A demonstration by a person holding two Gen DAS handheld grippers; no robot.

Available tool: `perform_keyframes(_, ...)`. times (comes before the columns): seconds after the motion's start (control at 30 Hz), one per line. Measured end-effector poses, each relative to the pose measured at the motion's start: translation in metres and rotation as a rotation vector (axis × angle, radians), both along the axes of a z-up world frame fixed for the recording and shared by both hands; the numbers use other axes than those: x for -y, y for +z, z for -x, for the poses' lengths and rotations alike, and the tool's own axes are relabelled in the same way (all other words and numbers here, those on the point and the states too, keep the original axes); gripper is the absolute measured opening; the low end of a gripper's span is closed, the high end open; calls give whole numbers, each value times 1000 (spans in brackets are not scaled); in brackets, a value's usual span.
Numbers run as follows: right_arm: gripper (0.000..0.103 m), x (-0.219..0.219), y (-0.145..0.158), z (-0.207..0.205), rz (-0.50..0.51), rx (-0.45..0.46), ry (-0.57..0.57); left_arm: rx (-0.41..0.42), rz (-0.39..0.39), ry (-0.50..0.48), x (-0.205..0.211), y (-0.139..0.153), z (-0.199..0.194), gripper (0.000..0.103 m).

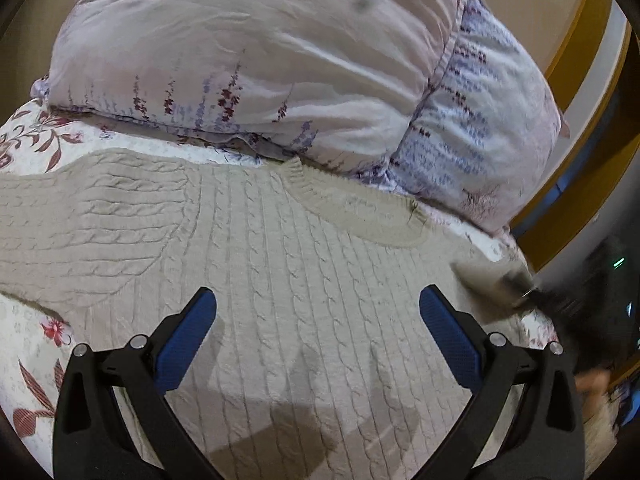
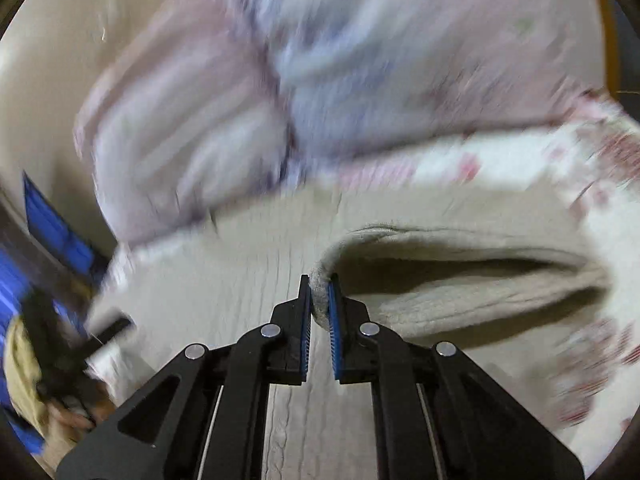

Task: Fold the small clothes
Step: 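Grasp the sweater sleeve with the right gripper and fold it across the body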

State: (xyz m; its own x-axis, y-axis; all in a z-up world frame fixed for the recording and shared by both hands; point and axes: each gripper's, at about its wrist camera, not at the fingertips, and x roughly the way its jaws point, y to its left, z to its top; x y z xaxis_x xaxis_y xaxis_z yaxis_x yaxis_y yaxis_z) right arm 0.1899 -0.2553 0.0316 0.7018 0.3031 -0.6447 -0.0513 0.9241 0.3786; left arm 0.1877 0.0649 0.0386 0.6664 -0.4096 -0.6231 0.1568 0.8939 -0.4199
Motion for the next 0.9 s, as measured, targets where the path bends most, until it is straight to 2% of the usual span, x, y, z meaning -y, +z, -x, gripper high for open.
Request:
perform_keyframes(0.07, 9, -5, -19, -6, -23, -65, 5, 12, -3, -5, -1, 2, 3, 101)
perform_keyframes(0.17, 14, 3, -27, -3, -110, -106, -20, 16, 5, -20, -4, 4, 4, 101)
perform_keyframes(0.23, 35, 12, -25, -6, -179, -119, -45, 11, 19, -21, -8, 3, 4, 101)
perform_keyframes(0.3, 41, 26, -22, -4, -240, -113, -104, 2, 37, -19, -11, 1, 3, 101)
perform_keyframes(0.47, 40, 55, -16, -1, -279, -107, -269, -33, 87, -15, -21, -4, 1, 101)
perform_keyframes(0.53, 24, 57, -14, -4, -236, -107, -336, -45, 103, -12, -26, -6, 0, 101)
perform_keyframes(0.63, 12, 50, -6, -8, -89, -70, -383, -59, 134, -6, -33, -7, -1, 101)
perform_keyframes(0.7, 11, 27, 11, -10, 14, 5, -351, -62, 155, 3, -39, -7, -1, 101)
perform_keyframes(0.8, 10, -27, 30, -14, 83, 118, -190, -69, 189, 18, -45, -8, -2, 101)
perform_keyframes(0.87, 12, -76, 28, -21, 114, 116, 9, -84, 220, 18, -46, -10, -3, 101)
perform_keyframes(0.9, 18, -95, 21, -25, 131, 85, 79, -90, 228, 16, -46, -10, -4, 101)
